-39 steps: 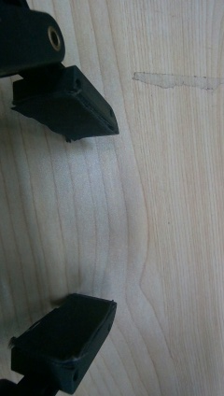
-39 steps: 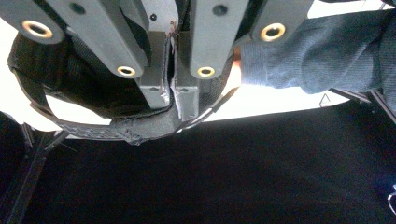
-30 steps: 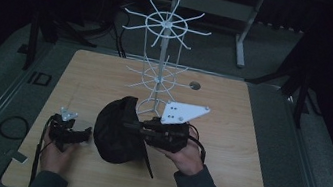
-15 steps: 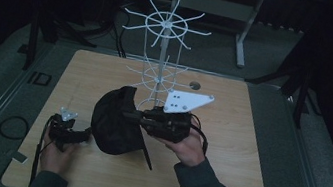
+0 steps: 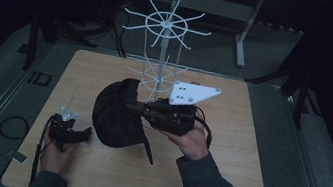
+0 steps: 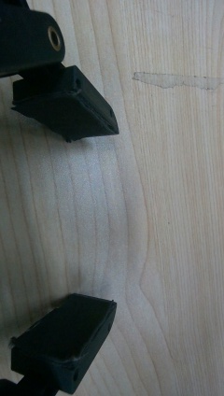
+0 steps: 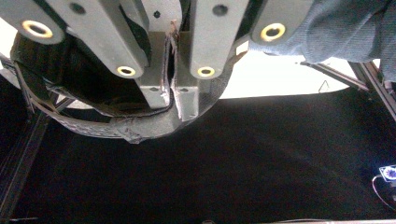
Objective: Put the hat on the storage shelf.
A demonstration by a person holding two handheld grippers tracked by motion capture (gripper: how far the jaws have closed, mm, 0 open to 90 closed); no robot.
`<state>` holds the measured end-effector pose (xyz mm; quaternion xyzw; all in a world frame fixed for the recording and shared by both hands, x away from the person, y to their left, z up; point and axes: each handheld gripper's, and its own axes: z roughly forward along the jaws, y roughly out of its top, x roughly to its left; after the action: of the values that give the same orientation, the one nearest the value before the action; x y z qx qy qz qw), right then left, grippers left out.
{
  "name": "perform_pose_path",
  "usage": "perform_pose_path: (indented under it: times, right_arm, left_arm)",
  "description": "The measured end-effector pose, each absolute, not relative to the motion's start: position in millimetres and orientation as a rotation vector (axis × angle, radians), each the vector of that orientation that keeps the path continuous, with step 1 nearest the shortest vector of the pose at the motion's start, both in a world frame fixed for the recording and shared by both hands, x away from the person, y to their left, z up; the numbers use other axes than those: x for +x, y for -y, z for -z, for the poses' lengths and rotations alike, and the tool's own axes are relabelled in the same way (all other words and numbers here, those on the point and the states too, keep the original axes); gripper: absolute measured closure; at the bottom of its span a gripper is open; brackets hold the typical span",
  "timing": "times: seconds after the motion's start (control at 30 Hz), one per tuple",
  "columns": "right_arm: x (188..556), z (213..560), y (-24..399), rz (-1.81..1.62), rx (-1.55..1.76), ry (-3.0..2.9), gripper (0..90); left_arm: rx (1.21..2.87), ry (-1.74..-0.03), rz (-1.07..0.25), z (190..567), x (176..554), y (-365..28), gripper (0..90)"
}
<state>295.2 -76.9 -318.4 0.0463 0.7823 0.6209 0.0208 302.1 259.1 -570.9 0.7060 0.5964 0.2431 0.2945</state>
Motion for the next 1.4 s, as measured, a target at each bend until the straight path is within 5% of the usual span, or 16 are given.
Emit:
perform_pose_path:
  times: [1.4]
  right_arm:
    - [310.6, 273.7, 72.0, -1.960, 0.079, -2.346, 87.0]
  left_arm:
    - [1.876, -1.588, -0.650, 571.0, 302.1, -259.0, 14.2]
